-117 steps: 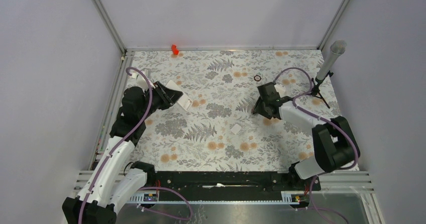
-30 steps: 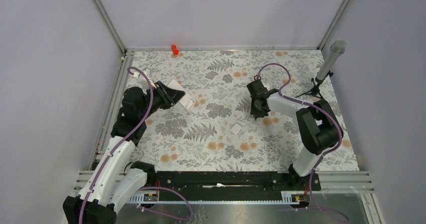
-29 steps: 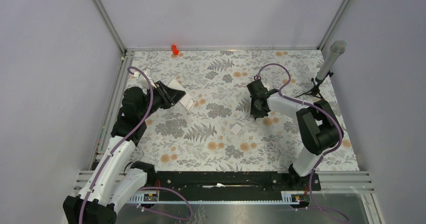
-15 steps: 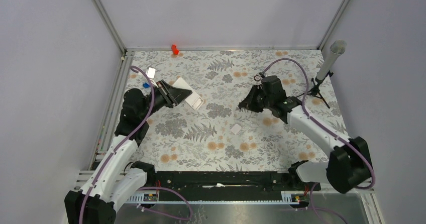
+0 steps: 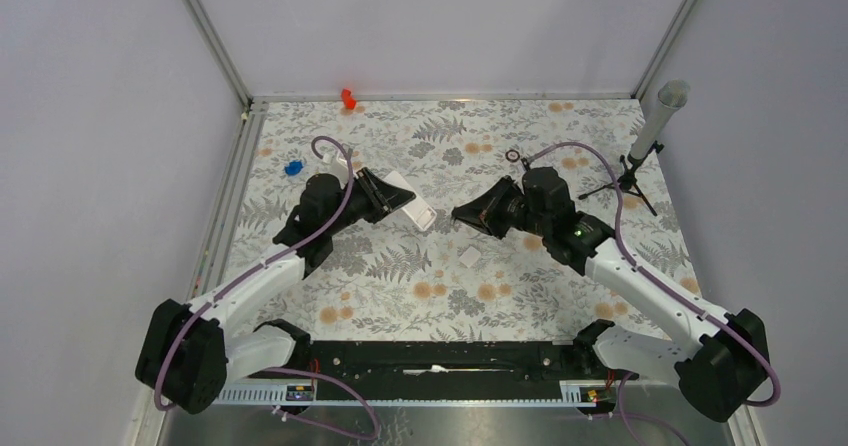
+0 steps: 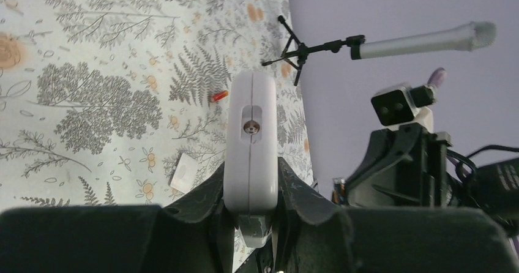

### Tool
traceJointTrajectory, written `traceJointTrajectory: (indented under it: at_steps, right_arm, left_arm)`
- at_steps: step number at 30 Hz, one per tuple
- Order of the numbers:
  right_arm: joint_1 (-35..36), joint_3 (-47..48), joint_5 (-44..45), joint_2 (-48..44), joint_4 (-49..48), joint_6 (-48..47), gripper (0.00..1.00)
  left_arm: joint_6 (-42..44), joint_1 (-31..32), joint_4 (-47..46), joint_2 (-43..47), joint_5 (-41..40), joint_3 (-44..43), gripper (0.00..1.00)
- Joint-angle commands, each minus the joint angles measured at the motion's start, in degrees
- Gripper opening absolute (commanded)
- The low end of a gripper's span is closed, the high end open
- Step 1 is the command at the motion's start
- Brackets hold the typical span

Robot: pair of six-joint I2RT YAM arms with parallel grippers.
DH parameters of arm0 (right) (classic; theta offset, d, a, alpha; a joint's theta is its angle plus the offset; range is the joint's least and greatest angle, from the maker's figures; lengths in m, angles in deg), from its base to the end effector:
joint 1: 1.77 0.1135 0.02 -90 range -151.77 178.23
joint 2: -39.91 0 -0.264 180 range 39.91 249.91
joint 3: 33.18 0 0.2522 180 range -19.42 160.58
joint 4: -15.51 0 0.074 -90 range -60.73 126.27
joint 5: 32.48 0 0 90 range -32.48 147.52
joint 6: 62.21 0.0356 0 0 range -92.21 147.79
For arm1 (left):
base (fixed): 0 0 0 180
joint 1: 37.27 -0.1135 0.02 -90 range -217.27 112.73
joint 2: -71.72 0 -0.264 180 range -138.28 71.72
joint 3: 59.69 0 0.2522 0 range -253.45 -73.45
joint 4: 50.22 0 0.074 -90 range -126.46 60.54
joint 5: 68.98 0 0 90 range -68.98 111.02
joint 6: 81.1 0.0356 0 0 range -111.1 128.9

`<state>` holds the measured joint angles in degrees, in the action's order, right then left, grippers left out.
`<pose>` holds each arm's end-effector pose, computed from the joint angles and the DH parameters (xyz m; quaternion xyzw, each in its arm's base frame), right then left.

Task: Load the batteries into the remote control
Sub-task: Load the battery into the remote control.

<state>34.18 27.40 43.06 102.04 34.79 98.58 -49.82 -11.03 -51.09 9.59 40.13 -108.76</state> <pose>0.1972 0.1540 0.3015 0.1763 0.8007 0.5137 0.2528 0.2168 -0.1199 0.2672 -0.1145 0.7659 -0.5135 0.3695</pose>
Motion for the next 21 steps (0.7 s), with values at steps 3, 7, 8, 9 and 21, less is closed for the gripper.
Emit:
traceJointTrajectory:
  at_steps: [3,7,8,9,21]
  right_arm:
    - [1.35,1.76,0.75,2.66,-1.34,9.46,0.01]
    - [2.96,2.65,1.85,5.55,-2.26,11.76,0.01]
    - [3.13,2.36,1.19,6.38,-3.9,12.82,0.02]
    - [3.21,2.12,0.18,7.48,-4.82,13.74,0.02]
    - [4.98,3.0,0.57,12.57,-9.79,17.02,0.02]
  left_arm:
    - [-2.63,1.23,-9.82,-4.37,-1.46,-0.71,0.0]
    - [-1.73,1.4,-13.57,-6.07,0.04,-0.63,0.0]
    - [-1.23,1.4,-13.62,-6.21,0.06,-0.67,0.0]
    - [-0.67,1.44,-13.2,-6.24,-0.04,-0.73,0.0]
    - [3.12,1.45,-15.86,-6.74,2.2,-0.13,0.0]
